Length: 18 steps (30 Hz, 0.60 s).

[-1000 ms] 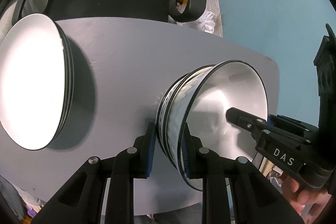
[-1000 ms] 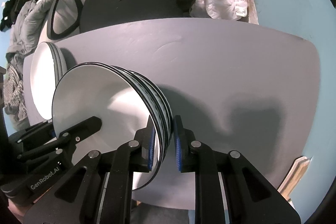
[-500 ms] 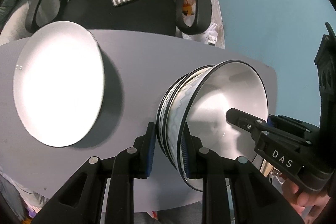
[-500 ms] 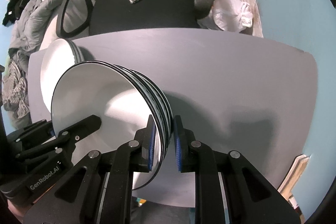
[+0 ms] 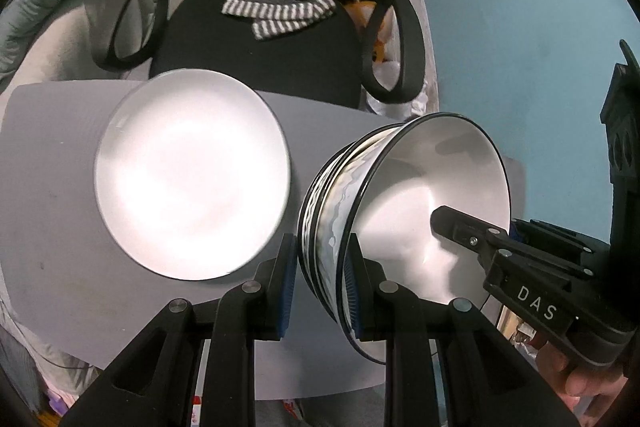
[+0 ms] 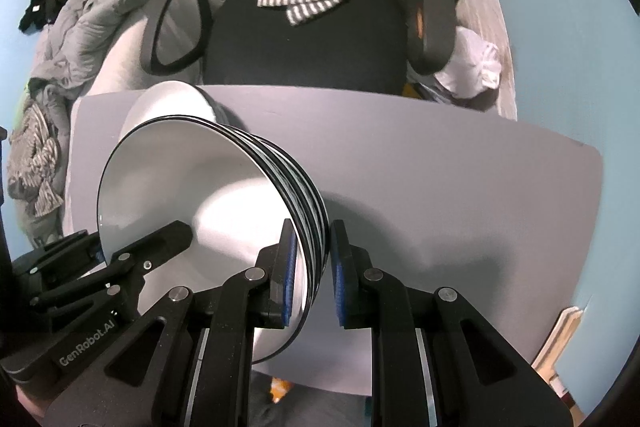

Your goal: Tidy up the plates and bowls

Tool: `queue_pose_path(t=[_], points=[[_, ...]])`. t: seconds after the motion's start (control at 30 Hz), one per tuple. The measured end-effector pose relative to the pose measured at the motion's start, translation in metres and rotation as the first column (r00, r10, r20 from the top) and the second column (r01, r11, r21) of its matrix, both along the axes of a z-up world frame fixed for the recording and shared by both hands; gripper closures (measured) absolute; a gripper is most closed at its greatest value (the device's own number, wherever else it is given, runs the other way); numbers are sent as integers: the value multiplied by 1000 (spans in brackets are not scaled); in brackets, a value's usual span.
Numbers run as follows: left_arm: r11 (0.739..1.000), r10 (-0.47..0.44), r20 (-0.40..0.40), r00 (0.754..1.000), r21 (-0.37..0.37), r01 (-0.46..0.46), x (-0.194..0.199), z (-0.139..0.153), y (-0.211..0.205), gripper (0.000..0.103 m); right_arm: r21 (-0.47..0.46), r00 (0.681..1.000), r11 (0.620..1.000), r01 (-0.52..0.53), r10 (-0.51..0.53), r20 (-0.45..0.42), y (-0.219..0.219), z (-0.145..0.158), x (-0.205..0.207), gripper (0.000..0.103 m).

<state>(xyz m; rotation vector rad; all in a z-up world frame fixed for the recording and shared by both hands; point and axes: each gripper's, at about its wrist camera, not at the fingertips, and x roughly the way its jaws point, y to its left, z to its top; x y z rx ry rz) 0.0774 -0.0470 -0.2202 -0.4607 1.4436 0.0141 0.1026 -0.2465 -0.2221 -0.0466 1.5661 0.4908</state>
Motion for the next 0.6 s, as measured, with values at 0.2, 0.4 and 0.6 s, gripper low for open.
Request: queue_pose_path(t=[0.2,0.4,0.6], points=[[999,37,7,999,8,-37,-5,5,30,81,4,999,999,-34,34,16,30,5,1,86],[997,74,2,997,19,-74,-9,2,64,81,8,998,998,-67,66,17,67,3,1,86],[995,96,-19,995,23,-96,-10,-9,92,81,9,996,996,-90,90,8,100,-6,-1,86]])
